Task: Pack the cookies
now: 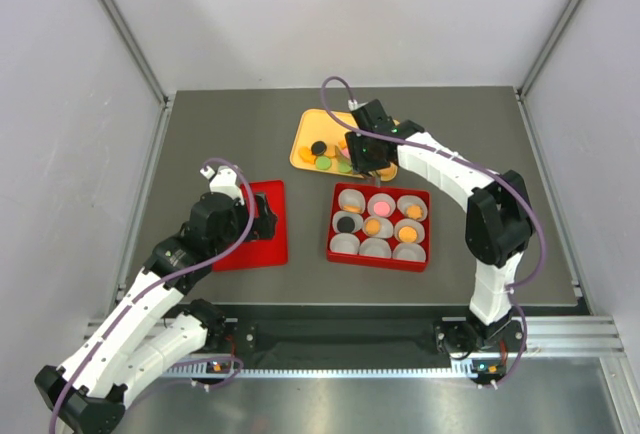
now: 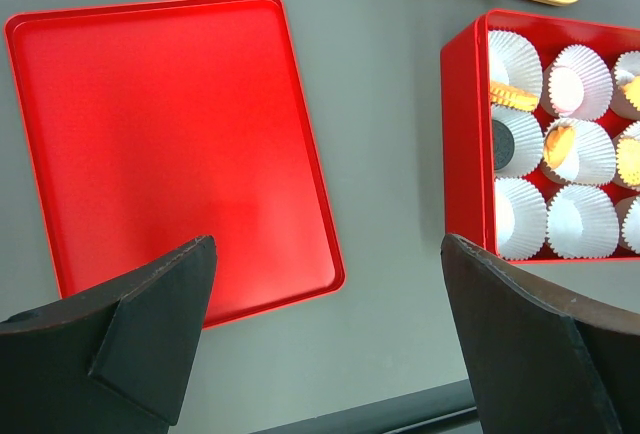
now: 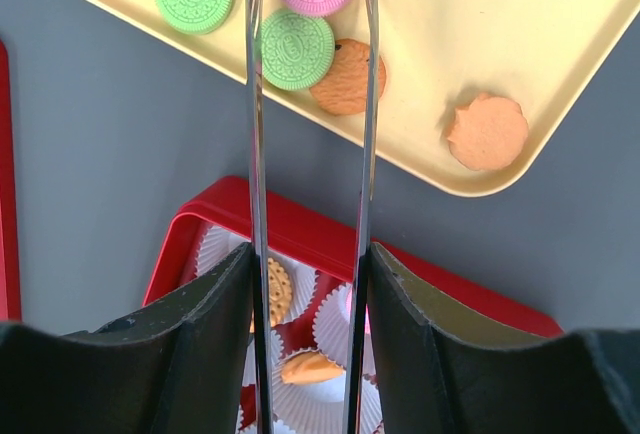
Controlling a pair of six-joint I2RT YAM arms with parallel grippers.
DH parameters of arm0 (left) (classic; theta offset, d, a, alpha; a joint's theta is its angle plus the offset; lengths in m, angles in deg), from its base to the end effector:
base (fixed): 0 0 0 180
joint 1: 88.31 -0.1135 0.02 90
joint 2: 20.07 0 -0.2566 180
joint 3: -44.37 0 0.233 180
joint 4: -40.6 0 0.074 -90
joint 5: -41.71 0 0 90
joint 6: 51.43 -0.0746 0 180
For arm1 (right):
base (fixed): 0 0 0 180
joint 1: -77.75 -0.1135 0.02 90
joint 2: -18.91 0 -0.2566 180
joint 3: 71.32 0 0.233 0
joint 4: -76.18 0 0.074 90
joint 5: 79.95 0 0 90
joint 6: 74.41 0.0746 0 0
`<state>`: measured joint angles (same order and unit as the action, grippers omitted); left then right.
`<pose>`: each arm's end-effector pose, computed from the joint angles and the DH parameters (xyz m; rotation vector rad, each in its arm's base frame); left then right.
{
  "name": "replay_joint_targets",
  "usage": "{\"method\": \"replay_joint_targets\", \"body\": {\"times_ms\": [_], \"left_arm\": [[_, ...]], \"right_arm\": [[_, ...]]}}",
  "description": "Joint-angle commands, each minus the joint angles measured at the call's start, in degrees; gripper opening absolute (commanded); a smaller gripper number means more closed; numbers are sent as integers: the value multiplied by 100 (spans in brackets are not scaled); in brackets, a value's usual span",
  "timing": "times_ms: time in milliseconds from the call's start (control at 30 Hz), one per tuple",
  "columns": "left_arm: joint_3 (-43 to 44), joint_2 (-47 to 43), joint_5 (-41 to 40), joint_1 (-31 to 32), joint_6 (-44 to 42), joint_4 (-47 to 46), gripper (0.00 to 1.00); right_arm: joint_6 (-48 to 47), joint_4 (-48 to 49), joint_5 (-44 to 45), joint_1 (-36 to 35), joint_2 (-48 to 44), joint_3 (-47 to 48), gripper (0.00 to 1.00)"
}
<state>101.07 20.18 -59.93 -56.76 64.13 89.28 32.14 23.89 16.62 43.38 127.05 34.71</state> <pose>0.1545 -0.0772 0.2668 -0.0084 2.1432 -0.3727 0.3506 0.2295 0.2283 -0.3450 2.5012 0.2176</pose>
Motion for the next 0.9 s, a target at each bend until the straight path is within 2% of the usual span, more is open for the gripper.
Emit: {"method": "replay_joint_targets", "body": {"times_ms": [0, 333, 533, 867], "left_arm": [[14, -44, -93, 18, 28, -89, 99], [14, -52, -102, 18, 28, -89, 99], [14, -61, -110, 18, 28, -89, 99], [14, -44, -128, 18, 37, -89, 99]], "right_arm": [[-47, 186, 134, -26, -91, -14, 46], [-47, 194, 73, -35, 5, 21, 44], [-21, 194, -76, 27, -29, 109, 32], [-56, 19, -112, 202, -784, 390, 30]]}}
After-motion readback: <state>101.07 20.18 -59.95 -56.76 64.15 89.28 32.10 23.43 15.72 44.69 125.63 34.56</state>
